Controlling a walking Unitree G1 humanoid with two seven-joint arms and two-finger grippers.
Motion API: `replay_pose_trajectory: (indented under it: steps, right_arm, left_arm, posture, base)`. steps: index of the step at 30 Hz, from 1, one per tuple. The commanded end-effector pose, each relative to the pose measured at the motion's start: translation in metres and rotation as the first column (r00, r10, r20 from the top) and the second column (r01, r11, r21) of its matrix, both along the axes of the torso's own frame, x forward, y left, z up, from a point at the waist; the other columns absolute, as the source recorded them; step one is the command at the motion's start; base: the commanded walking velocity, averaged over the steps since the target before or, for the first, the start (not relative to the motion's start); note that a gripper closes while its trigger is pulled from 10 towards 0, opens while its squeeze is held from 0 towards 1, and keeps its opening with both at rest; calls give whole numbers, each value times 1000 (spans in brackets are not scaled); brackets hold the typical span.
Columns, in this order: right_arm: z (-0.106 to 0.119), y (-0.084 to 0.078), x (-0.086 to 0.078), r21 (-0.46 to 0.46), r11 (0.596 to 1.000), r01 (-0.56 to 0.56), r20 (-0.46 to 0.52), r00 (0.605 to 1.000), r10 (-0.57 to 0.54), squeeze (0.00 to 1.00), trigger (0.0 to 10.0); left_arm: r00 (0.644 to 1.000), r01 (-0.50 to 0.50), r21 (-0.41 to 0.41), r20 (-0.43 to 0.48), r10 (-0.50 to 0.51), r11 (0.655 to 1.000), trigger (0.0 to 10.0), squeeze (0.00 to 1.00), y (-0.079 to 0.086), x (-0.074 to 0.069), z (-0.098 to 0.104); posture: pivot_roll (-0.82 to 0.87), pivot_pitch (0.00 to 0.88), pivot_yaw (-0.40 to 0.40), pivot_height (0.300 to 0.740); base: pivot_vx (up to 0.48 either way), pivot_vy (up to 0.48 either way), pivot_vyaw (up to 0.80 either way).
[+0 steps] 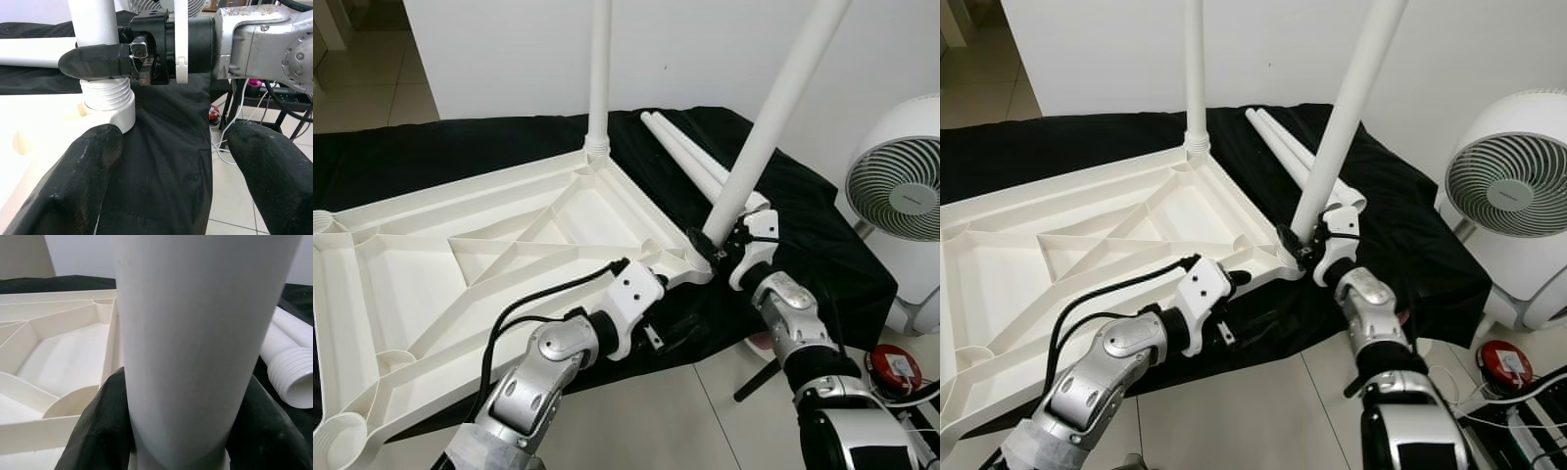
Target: Building children table
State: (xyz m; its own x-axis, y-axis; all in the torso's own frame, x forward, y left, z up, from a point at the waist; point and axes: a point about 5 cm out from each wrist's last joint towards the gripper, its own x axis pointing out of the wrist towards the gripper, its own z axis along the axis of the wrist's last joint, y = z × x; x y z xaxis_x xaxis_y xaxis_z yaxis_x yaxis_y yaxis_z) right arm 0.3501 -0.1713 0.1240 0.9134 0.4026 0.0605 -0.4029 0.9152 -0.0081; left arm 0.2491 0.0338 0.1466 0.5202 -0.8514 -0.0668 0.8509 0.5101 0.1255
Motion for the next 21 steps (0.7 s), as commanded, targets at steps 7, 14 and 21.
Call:
replay_pose_trajectory:
  steps: [7,14,21]
  right_arm:
    - [-16,17,-9,61,984,170,-72,984,-166,0,10000]
    - [-19,34,-10,84,920,384,-130,919,-372,0,10000]
    - [-17,41,-15,102,840,533,-155,843,-516,0,10000]
  left_arm:
    - [999,-41,1,-1,41,999,10000,0,0,0,0]
    - [999,-41,-3,-3,41,999,10000,0,0,0,0]
    - [999,-43,-12,-9,42,999,10000,0,1,1,0]
  posture:
    - [12,32,-65,740]
    - [8,31,-65,740]
    - [4,32,-62,740]
  base:
    - [0,0,0]
    - [0,0,0]
    - [0,0,0]
